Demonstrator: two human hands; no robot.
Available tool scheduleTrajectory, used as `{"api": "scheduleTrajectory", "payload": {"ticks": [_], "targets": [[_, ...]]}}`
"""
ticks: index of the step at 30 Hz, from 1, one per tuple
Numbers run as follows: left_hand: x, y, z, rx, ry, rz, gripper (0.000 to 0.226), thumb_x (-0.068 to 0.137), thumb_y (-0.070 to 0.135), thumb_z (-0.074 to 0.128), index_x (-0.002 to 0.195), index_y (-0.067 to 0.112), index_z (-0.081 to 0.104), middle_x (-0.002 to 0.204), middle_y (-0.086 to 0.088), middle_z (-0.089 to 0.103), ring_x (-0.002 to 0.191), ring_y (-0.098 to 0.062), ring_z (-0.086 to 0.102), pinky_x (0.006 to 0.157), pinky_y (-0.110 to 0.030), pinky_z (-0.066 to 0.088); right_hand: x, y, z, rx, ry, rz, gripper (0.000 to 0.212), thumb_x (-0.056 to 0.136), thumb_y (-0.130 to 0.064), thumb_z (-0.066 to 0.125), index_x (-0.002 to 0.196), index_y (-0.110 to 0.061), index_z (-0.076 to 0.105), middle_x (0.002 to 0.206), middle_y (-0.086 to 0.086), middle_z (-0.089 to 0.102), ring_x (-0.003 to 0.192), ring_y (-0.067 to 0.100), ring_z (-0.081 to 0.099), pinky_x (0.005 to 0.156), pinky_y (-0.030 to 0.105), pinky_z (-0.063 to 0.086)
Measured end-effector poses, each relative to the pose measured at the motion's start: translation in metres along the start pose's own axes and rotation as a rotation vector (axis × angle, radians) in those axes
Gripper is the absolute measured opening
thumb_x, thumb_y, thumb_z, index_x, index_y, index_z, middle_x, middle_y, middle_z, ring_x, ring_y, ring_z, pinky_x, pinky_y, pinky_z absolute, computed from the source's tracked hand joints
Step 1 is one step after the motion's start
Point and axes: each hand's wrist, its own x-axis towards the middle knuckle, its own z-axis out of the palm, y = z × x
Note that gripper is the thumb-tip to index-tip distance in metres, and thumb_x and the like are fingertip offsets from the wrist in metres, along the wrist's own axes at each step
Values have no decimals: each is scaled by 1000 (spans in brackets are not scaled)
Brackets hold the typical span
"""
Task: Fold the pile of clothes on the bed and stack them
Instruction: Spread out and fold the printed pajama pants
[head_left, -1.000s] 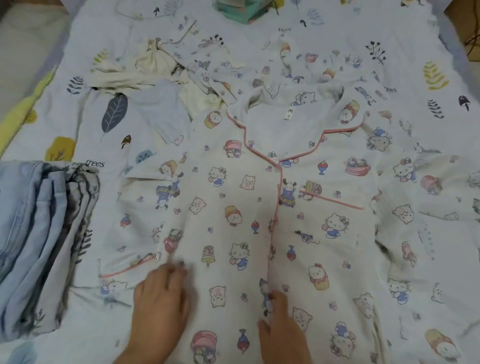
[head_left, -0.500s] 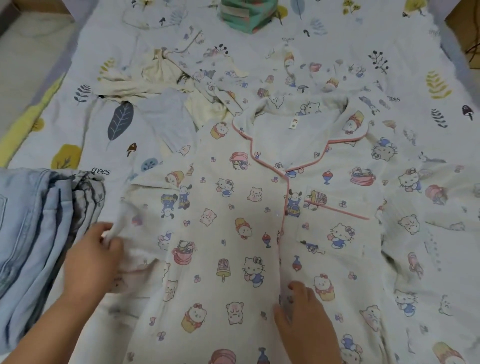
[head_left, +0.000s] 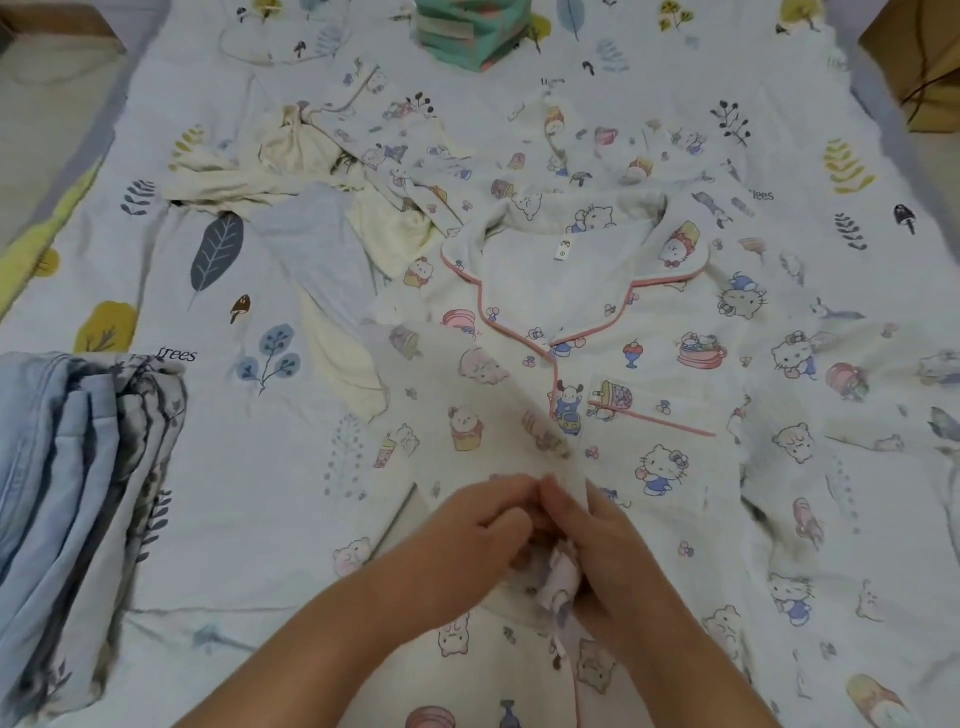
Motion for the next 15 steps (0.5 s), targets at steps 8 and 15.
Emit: {"api": "scheduleTrajectory", "payload": {"ticks": [8, 15], "targets": [[38, -61, -58, 522, 663, -65, 25, 82, 4, 53, 97, 24, 57, 104, 2, 61, 92, -16, 56, 74, -22, 42, -5, -9, -58, -117, 333, 69, 36, 78, 1, 62, 113, -6, 58, 105, 18, 68, 92, 37, 66, 78, 46, 56], [104, -92, -83, 787, 582, -69, 72, 80, 10, 55, 142, 20, 22, 121, -21, 48, 108, -38, 49, 79, -40, 41, -4, 29, -67, -1362, 745, -303, 74, 71, -34, 72, 136, -20, 39, 137, 11, 37, 116, 19, 36, 96, 38, 35]]}}
